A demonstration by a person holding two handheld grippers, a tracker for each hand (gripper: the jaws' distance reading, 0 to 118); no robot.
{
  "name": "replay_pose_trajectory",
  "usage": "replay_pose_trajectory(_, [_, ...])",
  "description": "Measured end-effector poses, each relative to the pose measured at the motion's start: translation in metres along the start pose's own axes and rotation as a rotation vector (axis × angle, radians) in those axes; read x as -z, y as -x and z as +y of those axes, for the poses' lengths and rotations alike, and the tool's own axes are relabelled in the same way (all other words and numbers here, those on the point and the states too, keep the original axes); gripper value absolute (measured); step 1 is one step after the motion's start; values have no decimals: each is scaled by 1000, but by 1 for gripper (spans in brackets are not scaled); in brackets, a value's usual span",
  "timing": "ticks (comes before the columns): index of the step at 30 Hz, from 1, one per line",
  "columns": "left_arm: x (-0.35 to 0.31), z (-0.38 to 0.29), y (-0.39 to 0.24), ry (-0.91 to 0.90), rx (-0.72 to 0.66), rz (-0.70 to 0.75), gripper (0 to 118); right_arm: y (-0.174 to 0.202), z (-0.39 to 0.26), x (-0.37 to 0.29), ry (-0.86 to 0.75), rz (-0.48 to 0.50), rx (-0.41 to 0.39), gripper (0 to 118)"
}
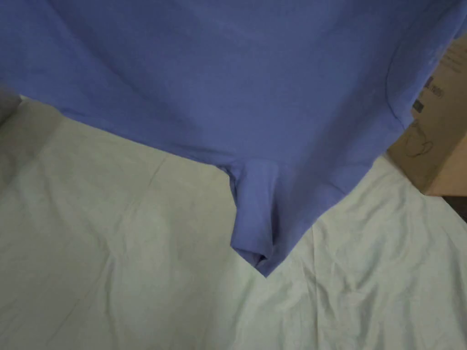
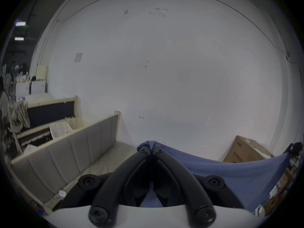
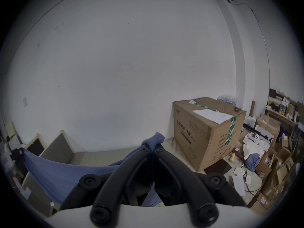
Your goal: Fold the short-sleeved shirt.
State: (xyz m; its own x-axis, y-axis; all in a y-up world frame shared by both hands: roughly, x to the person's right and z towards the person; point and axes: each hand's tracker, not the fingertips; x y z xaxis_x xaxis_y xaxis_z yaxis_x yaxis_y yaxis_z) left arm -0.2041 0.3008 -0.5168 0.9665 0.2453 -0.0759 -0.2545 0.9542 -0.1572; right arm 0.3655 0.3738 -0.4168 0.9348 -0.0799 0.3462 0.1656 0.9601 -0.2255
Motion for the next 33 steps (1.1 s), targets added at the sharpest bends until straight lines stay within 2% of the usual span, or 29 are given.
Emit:
replay_pose_trajectory(3, [36, 10, -18, -23, 26, 21, 0, 16, 9, 38, -22, -36, -5, 0])
replay_pose_trajectory(8, [88, 9, -36, -68, -8, 26, 0, 32, 19, 83, -110, -70, 54, 0])
replay_pose_trajectory(13, [111, -17, -32, -134, -46, -28, 0, 37, 5, 103, -173, -63, 34, 0])
replay_pose_trajectory(16, [120, -51, -21, -106, -57, -46, 0, 29, -18, 108, -174, -49, 52, 0])
replay_pose_trajectory(19, [121, -100, -5, -6, -92, -60, 0, 15, -57, 105, -124, 6, 72, 0])
replay_pose_trajectory(25, [83, -225, 39, 188, -41, -97, 0, -25, -170, 85, 76, 40, 26, 0])
replay_pose_trajectory(30, [10, -336, 85, 335, -53, -88, 1, -69, -284, 50, 256, 58, 18, 0])
replay_pose_trajectory(33, [-43, -400, 113, 447, -99, -60, 1, -98, -352, 20, 373, 68, 52, 0])
